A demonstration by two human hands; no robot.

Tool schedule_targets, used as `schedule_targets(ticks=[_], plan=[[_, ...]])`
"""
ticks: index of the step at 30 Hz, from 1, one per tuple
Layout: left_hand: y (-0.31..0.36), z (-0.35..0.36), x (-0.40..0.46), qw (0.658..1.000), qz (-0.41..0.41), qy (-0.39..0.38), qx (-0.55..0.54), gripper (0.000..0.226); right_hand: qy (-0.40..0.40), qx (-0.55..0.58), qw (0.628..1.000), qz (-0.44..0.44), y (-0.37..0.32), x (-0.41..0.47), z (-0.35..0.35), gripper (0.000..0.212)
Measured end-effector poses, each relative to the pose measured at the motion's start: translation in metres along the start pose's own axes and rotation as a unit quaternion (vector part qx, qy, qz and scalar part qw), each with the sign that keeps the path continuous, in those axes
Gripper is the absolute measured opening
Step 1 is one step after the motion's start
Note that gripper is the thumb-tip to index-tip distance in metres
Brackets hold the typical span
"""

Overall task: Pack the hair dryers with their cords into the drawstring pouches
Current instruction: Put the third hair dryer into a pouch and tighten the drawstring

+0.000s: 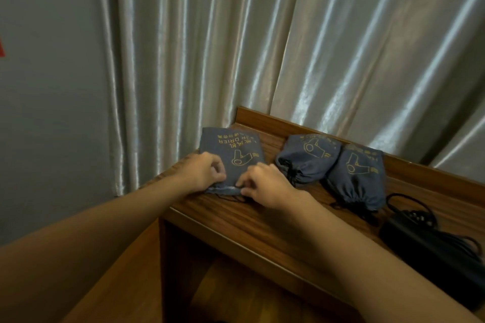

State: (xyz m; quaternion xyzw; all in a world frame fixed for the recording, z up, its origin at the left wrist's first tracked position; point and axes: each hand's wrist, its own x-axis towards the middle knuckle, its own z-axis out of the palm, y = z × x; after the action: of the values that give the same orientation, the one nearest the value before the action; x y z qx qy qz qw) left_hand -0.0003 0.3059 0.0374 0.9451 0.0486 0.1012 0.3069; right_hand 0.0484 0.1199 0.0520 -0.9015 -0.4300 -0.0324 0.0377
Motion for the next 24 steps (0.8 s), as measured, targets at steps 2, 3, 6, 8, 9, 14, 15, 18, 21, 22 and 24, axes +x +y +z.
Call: schedule_targets(ticks=[2,3,6,8,9,14,15,18,21,22,24], plan=[[-0.005,0.004,-0.004,0.998,0.023,-0.02,0.048,0.007,-0.011,0.03,0.999,0.005,0.001,-0.008,0.003,0.032],[-0.004,0.004,-0.005,0.996,0.04,-0.026,0.076,0.011,-0.006,0.036,0.999,0.01,0.001,-0.009,0.003,0.033],[0.005,-0.004,-0.005,0.981,0.081,-0.067,0.161,0.022,0.011,0.033,0.999,0.031,-0.001,-0.008,0.005,0.028],[0.012,-0.007,-0.004,0.962,0.104,-0.101,0.232,0.023,0.02,0.034,0.998,0.044,-0.001,-0.006,0.007,0.024],[0.015,-0.007,-0.004,0.948,0.117,-0.103,0.279,0.021,0.023,0.032,0.998,0.049,-0.002,-0.006,0.009,0.022],[0.023,-0.001,-0.006,0.926,0.107,0.025,0.361,0.023,0.088,0.0,0.996,0.023,0.0,-0.012,0.015,0.016],[0.023,-0.002,-0.004,0.942,0.071,0.063,0.321,0.023,0.099,-0.025,0.995,0.007,0.0,-0.014,0.017,0.016],[0.026,-0.006,0.002,0.974,0.003,0.147,0.174,0.02,0.128,-0.087,0.987,-0.041,0.001,-0.023,0.021,0.019],[0.033,-0.006,0.002,0.977,0.039,0.189,0.093,0.017,0.234,-0.085,0.968,-0.029,0.004,-0.027,0.014,0.024],[0.036,-0.007,0.001,0.974,0.059,0.199,0.09,0.017,0.258,-0.087,0.962,-0.017,0.003,-0.026,0.01,0.029],[0.04,-0.01,0.0,0.973,0.107,0.184,0.086,0.017,0.249,-0.114,0.962,0.013,0.001,-0.021,0.003,0.034]])
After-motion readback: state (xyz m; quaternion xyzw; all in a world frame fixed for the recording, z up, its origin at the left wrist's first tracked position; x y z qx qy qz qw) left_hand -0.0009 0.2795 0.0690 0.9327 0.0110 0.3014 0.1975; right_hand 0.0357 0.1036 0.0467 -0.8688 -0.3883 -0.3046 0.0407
